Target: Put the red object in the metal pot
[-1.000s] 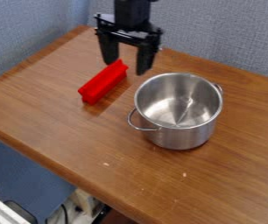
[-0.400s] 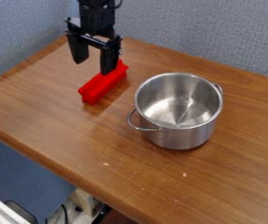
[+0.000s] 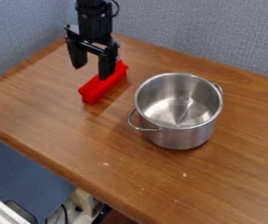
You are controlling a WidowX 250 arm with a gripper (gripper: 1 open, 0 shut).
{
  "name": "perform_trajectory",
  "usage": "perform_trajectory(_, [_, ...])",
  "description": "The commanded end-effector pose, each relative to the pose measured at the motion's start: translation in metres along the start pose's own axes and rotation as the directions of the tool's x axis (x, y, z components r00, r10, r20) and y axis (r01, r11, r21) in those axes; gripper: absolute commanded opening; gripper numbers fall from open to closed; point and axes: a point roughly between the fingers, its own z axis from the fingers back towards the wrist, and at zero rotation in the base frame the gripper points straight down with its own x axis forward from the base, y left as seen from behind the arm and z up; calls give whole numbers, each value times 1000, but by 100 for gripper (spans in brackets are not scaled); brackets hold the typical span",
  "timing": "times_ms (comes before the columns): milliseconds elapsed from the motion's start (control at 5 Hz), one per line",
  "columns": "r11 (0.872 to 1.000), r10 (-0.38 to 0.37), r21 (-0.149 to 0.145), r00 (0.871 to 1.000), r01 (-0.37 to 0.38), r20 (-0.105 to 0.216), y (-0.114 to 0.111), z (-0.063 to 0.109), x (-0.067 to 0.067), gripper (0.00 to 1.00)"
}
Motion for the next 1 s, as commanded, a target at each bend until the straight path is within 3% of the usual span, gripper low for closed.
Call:
perform_trajectory(0, [1000, 18, -3, 1000, -18, 26, 6, 3, 2, 100])
perform_trajectory(800, [999, 48, -12, 999, -48, 22, 10, -6, 6, 100])
